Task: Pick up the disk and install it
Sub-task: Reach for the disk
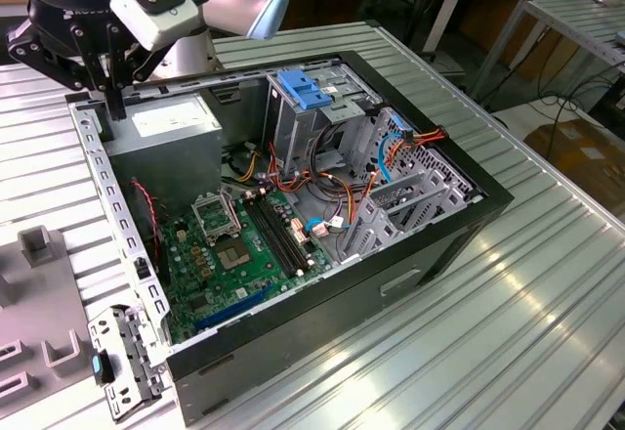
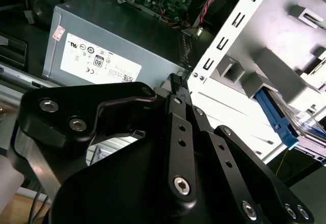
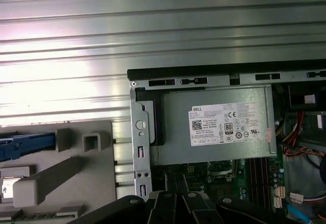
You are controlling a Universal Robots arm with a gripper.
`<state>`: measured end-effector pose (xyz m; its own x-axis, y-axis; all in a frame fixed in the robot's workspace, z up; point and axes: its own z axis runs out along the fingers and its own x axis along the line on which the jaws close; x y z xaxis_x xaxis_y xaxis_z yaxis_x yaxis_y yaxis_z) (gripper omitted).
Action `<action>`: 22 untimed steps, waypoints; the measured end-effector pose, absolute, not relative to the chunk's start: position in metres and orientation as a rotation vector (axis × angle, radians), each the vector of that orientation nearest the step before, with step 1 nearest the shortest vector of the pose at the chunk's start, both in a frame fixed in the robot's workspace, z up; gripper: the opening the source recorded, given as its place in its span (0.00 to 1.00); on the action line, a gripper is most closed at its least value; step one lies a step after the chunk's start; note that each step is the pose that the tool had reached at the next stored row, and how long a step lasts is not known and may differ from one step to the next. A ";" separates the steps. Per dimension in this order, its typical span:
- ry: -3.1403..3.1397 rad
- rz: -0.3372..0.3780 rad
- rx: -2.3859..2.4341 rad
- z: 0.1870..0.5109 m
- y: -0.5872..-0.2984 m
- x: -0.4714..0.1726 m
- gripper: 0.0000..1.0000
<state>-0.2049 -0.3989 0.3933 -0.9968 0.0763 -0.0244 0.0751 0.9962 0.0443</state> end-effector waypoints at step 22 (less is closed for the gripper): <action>3.113 0.068 0.118 0.393 -0.399 -0.223 0.11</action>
<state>-0.2232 -0.3989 0.3933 -0.9968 0.0762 -0.0245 0.0751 0.9962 0.0444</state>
